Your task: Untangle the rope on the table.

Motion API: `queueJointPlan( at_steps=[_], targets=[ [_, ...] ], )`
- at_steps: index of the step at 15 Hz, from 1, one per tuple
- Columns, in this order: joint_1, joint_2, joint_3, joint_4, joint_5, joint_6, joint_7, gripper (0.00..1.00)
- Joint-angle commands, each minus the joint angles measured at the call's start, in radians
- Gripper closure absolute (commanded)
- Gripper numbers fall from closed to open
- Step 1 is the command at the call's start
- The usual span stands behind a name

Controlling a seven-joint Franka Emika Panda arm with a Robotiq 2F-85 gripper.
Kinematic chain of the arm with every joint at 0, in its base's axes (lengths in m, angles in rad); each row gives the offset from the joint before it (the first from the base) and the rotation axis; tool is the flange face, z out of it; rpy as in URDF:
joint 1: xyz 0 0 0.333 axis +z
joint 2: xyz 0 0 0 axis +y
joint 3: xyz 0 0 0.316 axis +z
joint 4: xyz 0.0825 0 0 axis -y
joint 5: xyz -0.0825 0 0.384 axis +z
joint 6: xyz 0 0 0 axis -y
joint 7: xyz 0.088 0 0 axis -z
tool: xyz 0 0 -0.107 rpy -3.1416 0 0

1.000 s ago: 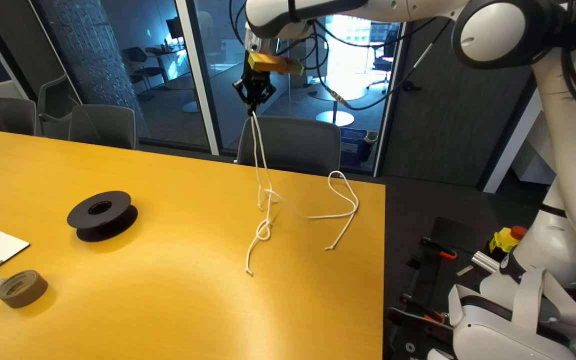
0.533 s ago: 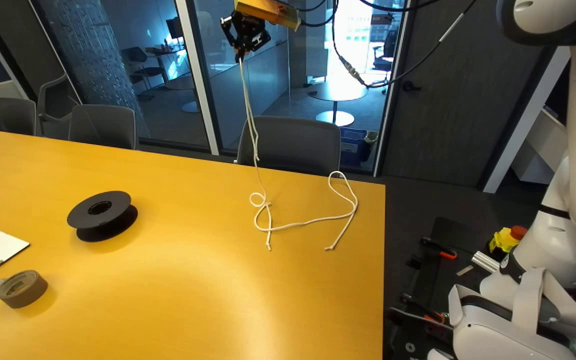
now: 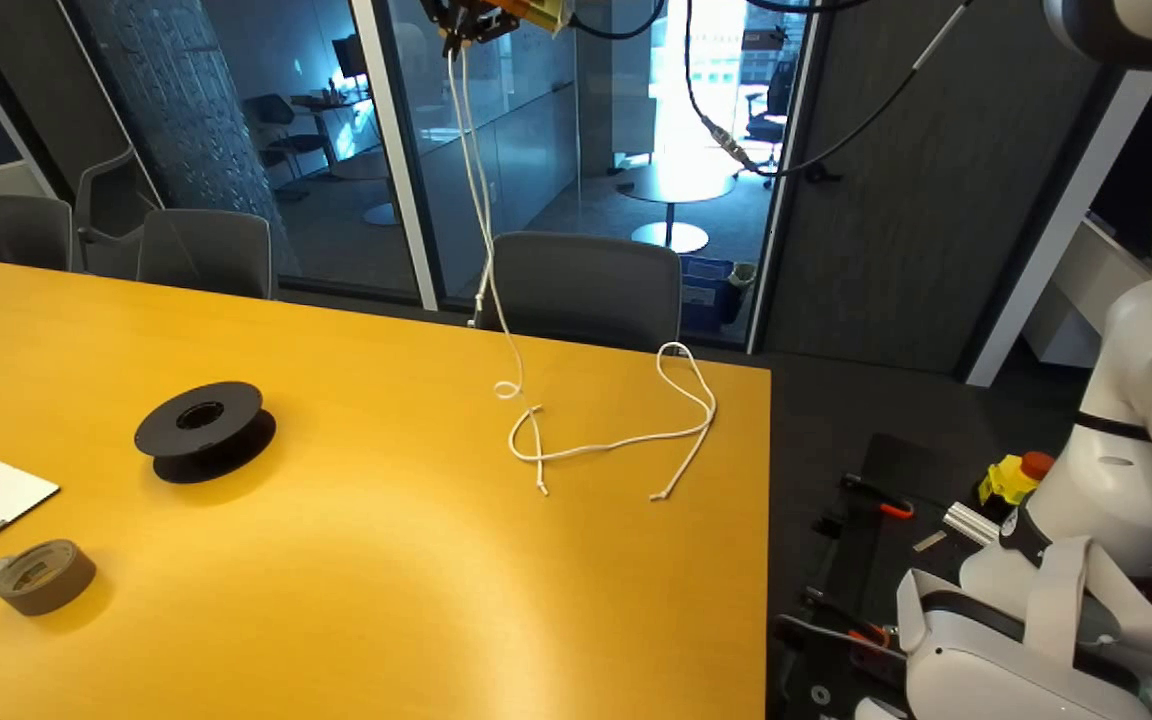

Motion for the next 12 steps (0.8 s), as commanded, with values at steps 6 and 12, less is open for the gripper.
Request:
queueJointPlan(
  at_steps=[6,12],
  targets=[
    [0.04,-0.118,-0.023,-0.091,-0.187,0.153,0.323,0.96],
    [0.02,-0.164,0.022,-0.217,-0.115,0.278,0.241,0.96]
  ],
)
